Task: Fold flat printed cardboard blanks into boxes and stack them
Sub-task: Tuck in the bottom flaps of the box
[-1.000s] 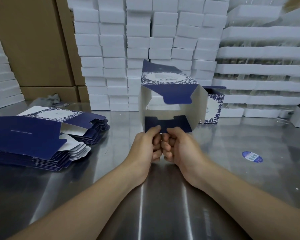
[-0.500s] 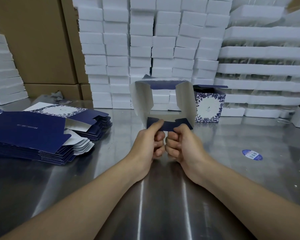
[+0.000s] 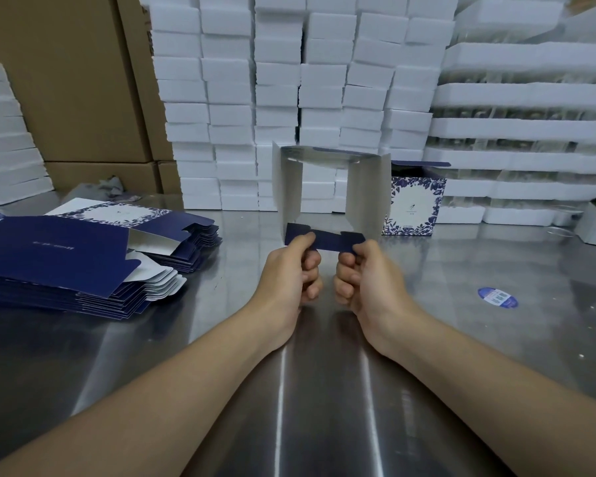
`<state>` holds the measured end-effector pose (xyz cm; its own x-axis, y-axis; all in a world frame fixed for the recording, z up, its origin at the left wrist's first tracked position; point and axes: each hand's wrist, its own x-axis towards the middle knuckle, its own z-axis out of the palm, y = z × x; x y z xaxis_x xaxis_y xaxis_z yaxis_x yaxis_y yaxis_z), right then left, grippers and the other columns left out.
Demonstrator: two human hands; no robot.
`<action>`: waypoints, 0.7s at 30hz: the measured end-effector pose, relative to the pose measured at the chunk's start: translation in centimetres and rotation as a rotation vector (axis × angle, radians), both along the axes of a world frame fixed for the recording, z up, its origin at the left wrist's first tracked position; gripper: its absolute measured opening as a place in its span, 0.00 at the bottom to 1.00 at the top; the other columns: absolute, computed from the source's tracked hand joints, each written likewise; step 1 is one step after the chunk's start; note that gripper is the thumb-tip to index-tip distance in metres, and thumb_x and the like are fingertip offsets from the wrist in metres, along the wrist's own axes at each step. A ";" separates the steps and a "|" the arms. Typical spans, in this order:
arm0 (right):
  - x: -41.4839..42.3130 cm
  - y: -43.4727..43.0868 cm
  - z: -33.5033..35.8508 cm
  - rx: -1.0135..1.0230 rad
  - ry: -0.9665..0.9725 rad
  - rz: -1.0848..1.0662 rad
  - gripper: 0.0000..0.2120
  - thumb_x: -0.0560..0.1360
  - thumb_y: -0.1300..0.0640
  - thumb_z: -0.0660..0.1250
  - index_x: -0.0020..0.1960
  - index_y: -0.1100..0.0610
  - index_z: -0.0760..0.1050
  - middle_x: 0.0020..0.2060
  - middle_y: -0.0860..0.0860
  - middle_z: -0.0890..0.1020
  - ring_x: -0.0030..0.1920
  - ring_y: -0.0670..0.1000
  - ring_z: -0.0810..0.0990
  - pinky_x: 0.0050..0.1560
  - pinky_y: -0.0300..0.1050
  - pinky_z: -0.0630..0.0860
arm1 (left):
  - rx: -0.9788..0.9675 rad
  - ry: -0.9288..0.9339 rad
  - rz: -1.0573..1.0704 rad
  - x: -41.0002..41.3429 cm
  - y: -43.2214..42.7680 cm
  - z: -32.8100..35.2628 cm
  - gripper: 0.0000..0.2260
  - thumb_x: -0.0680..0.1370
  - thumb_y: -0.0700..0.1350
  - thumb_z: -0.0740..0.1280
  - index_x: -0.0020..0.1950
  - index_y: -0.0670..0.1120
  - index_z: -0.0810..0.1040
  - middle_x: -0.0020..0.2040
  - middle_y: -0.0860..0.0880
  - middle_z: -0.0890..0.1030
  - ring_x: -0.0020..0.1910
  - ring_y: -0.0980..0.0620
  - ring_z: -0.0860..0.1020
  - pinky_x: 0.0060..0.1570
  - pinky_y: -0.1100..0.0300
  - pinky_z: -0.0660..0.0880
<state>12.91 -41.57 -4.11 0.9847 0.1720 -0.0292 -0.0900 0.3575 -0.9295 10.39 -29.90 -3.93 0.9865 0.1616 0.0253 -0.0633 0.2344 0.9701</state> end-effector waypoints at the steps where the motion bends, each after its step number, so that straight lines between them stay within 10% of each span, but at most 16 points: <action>1: 0.0 0.0 0.0 -0.004 -0.002 -0.002 0.17 0.82 0.54 0.53 0.35 0.52 0.64 0.22 0.47 0.62 0.22 0.48 0.61 0.29 0.43 0.58 | 0.014 0.000 -0.006 0.0 0.0 0.0 0.24 0.85 0.54 0.62 0.31 0.49 0.65 0.26 0.50 0.60 0.24 0.51 0.63 0.29 0.57 0.59; 21: -1.7 0.4 0.4 0.073 0.037 0.001 0.19 0.85 0.53 0.56 0.35 0.54 0.66 0.22 0.47 0.63 0.22 0.48 0.61 0.28 0.42 0.57 | -0.086 0.040 0.042 0.4 0.3 -0.2 0.21 0.85 0.55 0.59 0.34 0.48 0.70 0.26 0.52 0.63 0.21 0.52 0.65 0.22 0.63 0.61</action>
<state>11.20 -41.20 -3.68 0.9830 0.1758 -0.0525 -0.1238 0.4239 -0.8972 10.75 -29.64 -4.13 0.9789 0.2024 -0.0293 -0.0368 0.3153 0.9483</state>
